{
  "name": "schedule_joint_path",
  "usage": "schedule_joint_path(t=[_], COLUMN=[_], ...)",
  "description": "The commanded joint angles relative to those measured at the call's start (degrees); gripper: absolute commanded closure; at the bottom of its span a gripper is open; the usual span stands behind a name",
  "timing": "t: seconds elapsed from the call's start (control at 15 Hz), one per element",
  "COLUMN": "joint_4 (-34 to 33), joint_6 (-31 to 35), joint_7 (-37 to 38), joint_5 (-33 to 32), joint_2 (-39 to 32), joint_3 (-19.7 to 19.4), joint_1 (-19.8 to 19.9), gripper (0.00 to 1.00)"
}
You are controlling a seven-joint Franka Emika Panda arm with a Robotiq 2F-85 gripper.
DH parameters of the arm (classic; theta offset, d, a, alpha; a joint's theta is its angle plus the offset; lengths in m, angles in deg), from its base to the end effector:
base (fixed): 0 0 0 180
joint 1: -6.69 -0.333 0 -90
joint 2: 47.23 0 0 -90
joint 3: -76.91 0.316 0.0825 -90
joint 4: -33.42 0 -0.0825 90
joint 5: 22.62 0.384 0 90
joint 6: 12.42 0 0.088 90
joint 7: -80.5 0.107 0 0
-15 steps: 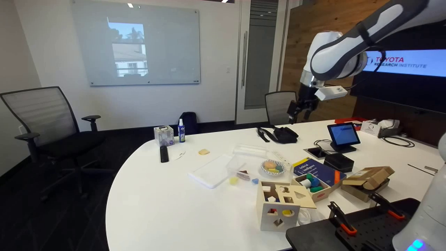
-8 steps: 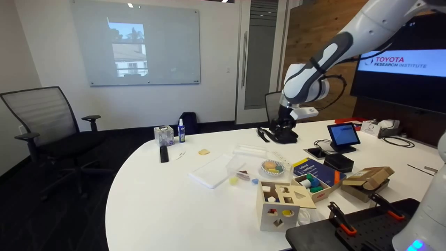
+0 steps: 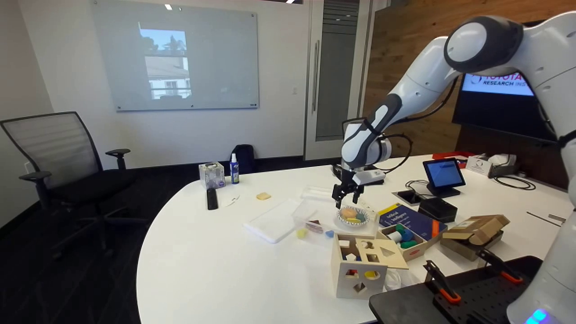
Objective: Remove one blue block from the clear container then place the block in the bowl.
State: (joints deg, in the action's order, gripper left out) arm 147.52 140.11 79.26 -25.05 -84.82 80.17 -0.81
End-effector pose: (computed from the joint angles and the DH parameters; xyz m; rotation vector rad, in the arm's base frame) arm 0.5918 0.1137 0.1291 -3.1039 -0.3662 -0.0233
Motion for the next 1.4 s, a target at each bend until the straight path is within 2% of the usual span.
schedule_joint_path(t=[0.0,0.4,1.33], joint_4=[-4.8,-7.9,-20.5], joint_6=[-1.3,-0.5,-1.8], joint_7=[5.2,10.7,10.4], joint_5=[-2.0,-5.0,-3.9], joint_2=[-5.0,-10.2,-22.1], joint_3=[-2.0,-5.2,-5.0], joint_1=[-4.5,-9.8,-9.9], gripper=[0.00,0.00,0.00])
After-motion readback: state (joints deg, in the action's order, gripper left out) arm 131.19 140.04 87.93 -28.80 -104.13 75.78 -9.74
